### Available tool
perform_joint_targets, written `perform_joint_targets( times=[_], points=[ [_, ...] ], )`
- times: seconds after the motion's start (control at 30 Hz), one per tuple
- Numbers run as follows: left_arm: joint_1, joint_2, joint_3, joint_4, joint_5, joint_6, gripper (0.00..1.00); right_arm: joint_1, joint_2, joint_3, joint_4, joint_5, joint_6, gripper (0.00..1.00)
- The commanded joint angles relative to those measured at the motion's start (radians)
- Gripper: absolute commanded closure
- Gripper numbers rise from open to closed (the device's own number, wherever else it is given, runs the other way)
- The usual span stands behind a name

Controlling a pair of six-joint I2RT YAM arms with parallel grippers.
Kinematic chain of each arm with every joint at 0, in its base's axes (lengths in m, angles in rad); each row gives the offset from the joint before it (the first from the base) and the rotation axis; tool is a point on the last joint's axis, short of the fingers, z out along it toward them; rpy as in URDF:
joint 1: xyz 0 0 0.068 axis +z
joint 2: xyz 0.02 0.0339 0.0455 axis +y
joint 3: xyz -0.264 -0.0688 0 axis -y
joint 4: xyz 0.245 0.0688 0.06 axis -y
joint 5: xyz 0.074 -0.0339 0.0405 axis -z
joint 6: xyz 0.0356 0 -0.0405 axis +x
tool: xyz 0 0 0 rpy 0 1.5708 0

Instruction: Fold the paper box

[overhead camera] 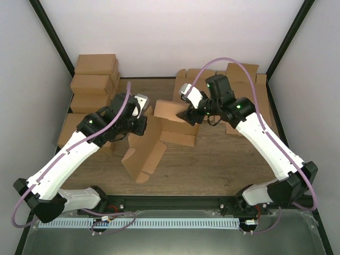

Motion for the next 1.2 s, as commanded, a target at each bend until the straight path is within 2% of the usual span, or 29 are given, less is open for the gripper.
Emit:
perform_joint_targets(
  times=[0.0, 0.17, 0.3, 0.7, 0.97, 1.17],
  points=[
    [0.0, -0.024, -0.01, 0.014, -0.006, -0.013, 0.95, 0.006, -0.026, 0.008, -0.004, 0.018, 0.005, 0.24],
    [0.001, -0.029, -0.022, 0.034, 0.017, -0.018, 0.95, 0.008, -0.029, -0.008, -0.017, 0.012, 0.0, 0.24],
    [0.001, -0.024, -0.027, 0.046, 0.034, -0.019, 0.96, 0.025, -0.038, -0.032, -0.016, 0.063, -0.005, 0.24],
    [0.002, -0.011, -0.028, 0.069, 0.081, -0.008, 0.96, 0.07, -0.062, -0.093, 0.031, 0.134, -0.076, 0.18],
    [0.003, -0.001, -0.028, 0.074, 0.095, 0.011, 0.96, 0.069, -0.08, -0.103, 0.12, 0.157, -0.103, 0.13],
    [0.003, -0.012, -0.043, 0.085, 0.098, 0.017, 0.96, 0.07, -0.047, -0.084, 0.059, 0.183, -0.138, 0.16]
  ],
)
